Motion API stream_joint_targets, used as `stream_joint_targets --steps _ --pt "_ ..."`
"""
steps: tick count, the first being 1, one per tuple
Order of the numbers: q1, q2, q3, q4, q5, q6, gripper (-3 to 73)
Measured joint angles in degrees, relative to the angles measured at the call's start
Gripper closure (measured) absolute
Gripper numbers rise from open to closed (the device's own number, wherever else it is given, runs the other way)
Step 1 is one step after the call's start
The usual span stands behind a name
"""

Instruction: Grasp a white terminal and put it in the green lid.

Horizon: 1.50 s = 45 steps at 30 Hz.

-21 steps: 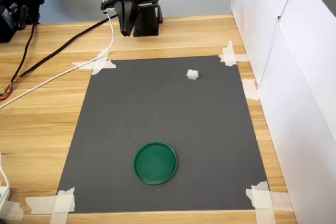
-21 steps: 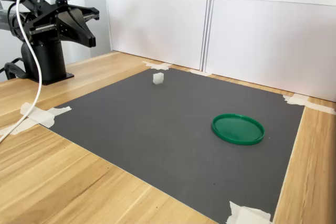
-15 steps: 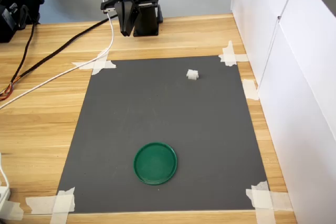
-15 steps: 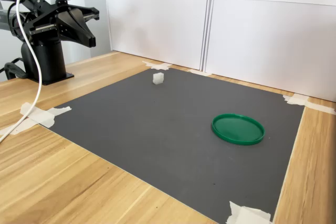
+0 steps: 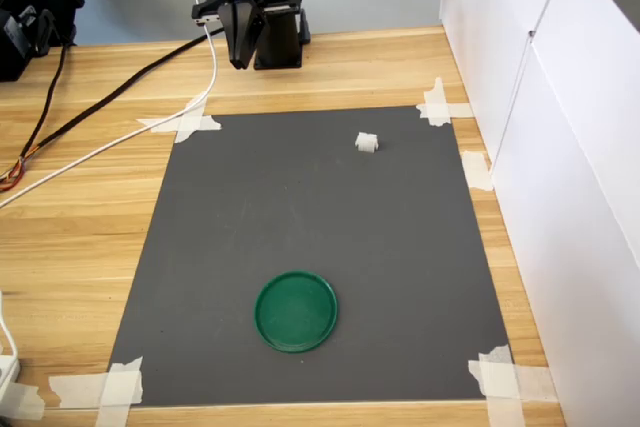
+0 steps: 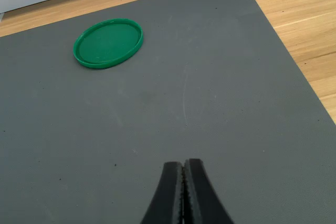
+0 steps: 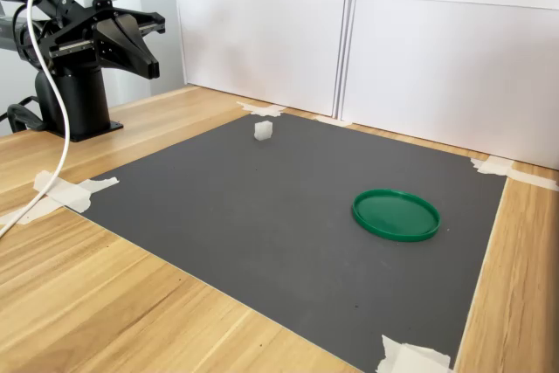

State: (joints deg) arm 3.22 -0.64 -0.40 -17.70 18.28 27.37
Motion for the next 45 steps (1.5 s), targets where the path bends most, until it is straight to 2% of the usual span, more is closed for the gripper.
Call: stream_joint_targets --steps 13,20,31,42,45 --pt "0.0 0.0 -0.2 0.0 0.4 -0.2 71.7" --pt "0.0 1.1 -5.2 0.1 6.4 -0.2 71.7" --pt "0.0 20.0 -18.6 0.5 6.7 -0.2 71.7" --pt "0.0 45.5 -39.7 1.5 5.8 -0.3 71.7" --pt "0.0 51.4 -44.7 1.5 5.6 -2.3 71.7"
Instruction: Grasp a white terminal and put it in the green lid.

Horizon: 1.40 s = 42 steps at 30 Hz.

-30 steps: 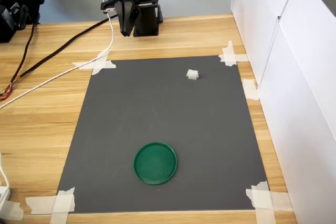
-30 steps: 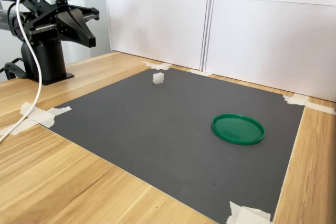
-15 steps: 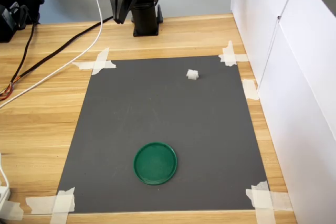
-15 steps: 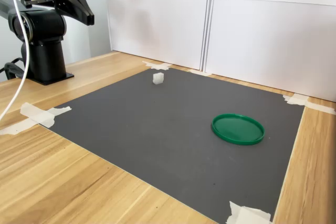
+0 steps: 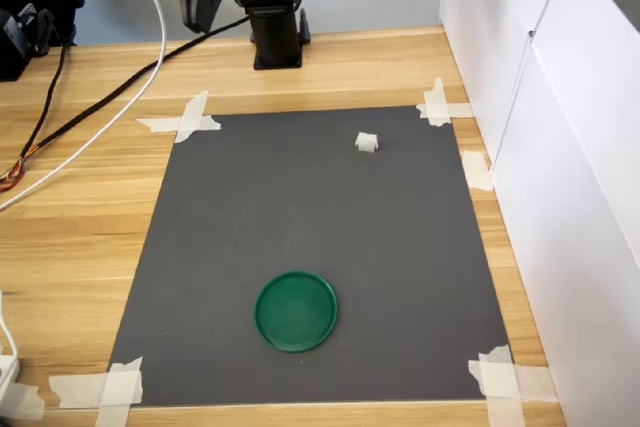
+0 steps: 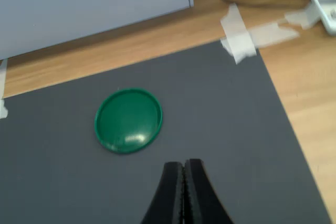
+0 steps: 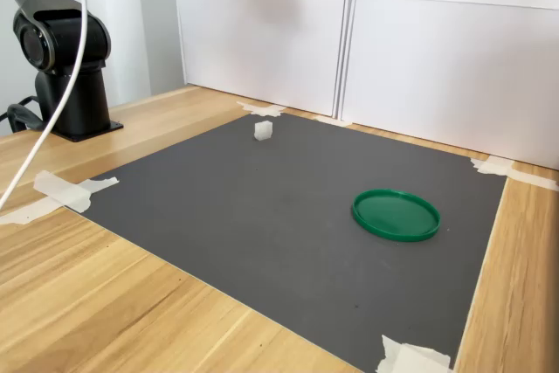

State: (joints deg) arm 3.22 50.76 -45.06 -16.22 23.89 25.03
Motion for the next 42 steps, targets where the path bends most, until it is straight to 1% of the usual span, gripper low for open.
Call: stream_joint_targets --steps 3,5,6,9,11,16,18,21,25,28,30,32,36,37,38,40,42 --pt "0.0 4.0 -3.4 0.7 -0.4 -4.2 71.7" --pt "0.0 6.1 -4.9 2.2 -0.6 -7.6 71.7" --pt "0.0 7.0 -5.6 3.6 -0.7 -9.8 71.7" --pt "0.1 8.9 -7.1 9.8 -0.4 -18.7 71.7" --pt "1.2 9.8 -7.8 14.4 1.1 -26.9 71.7" --pt "7.9 11.0 -8.8 24.2 9.5 -49.6 71.7" --pt "10.7 11.1 -8.8 27.2 13.6 -57.2 71.7" --pt "14.3 11.1 -8.8 29.7 18.8 -64.4 71.7" --pt "19.3 11.1 -8.8 30.1 24.2 -67.3 71.7" --pt "22.6 11.1 -8.8 29.0 26.3 -67.5 71.7" --pt "24.8 11.1 -8.8 27.2 26.6 -66.6 71.7" --pt "26.7 11.1 -8.8 24.8 26.6 -65.0 71.7" --pt "29.5 11.1 -8.8 18.6 26.6 -59.2 71.7" --pt "29.6 11.1 -8.8 18.0 26.6 -58.5 71.7" --pt "29.8 11.1 -8.8 16.2 26.7 -56.0 71.7" --pt "29.8 11.1 -8.8 15.1 26.7 -53.8 71.7" --pt "29.8 11.1 -8.9 15.1 26.8 -52.9 71.7"
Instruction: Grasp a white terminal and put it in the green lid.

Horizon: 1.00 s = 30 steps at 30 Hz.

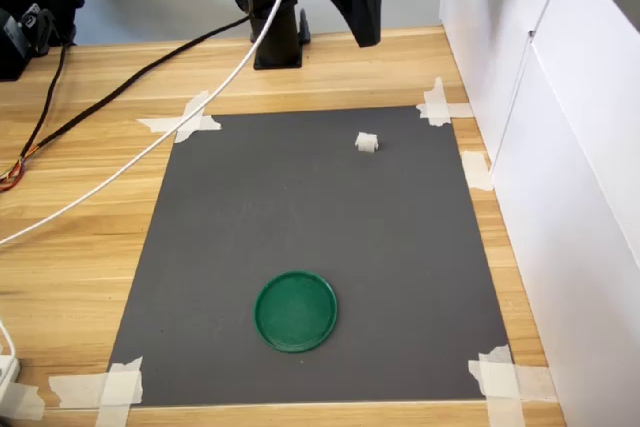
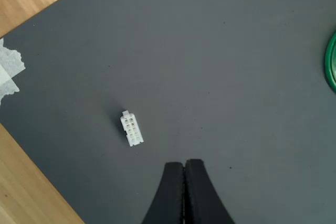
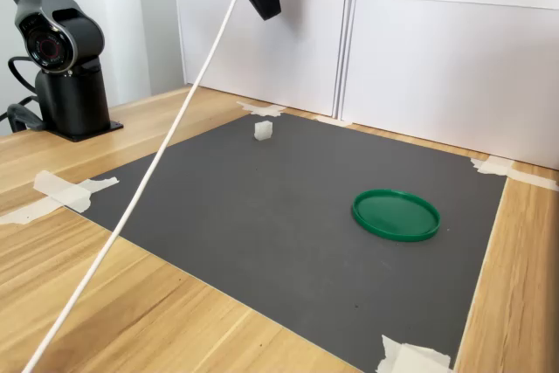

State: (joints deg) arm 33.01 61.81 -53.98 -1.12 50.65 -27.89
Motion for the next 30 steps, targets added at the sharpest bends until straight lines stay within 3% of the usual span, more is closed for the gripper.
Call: stream_joint_targets --steps 6,13,17,23,26,30 --pt "0.0 0.4 0.0 1.1 2.1 -3.1 71.7" --pt "0.0 4.2 -0.2 -3.7 4.9 -6.5 71.7" --pt "0.0 5.9 -0.2 -0.9 7.2 -13.3 71.7" --pt "0.0 6.7 -0.3 7.0 7.4 -19.0 71.7" --pt "0.0 6.8 -0.4 7.0 7.4 -19.0 70.5" --pt "0.0 7.6 -0.4 3.7 7.4 -18.8 62.9"
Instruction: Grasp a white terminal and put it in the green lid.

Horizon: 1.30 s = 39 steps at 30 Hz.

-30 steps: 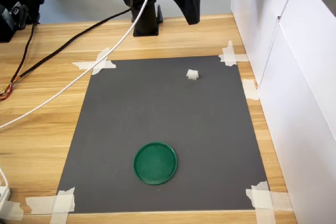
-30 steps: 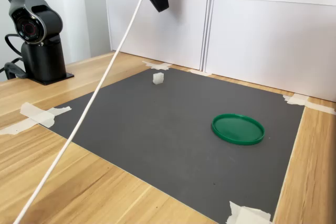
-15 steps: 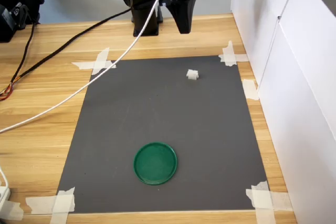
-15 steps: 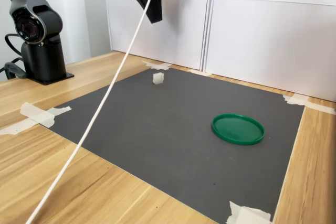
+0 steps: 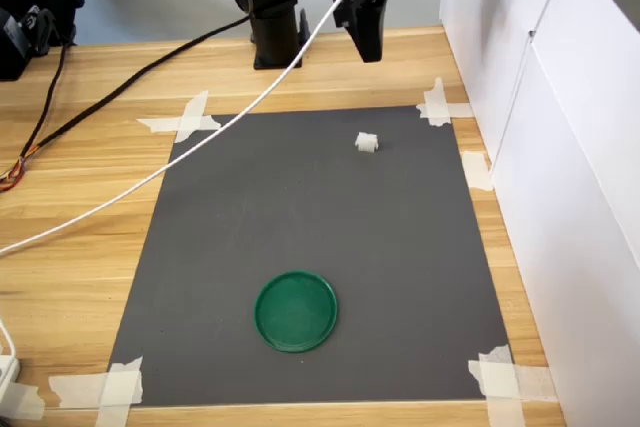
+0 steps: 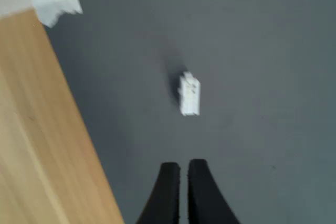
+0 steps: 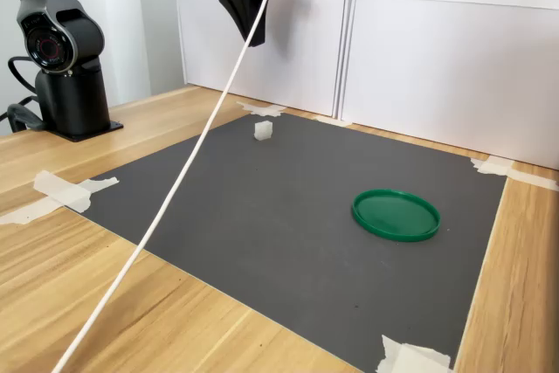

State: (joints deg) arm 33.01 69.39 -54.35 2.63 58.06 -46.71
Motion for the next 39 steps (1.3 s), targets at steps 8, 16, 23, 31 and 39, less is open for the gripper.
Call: stream_joint_targets --steps 8,16,23,31,39 --pt "0.0 1.7 -0.3 -1.9 -1.3 5.3 19.9" --pt "0.0 3.7 -3.4 -1.7 -1.6 6.7 -1.0" --pt "0.0 4.8 -4.3 0.1 1.9 3.4 -1.4" --pt "0.0 6.2 -4.2 0.1 2.3 -0.3 -1.6" --pt "0.0 6.7 3.3 -2.6 -4.8 -0.9 -1.6"
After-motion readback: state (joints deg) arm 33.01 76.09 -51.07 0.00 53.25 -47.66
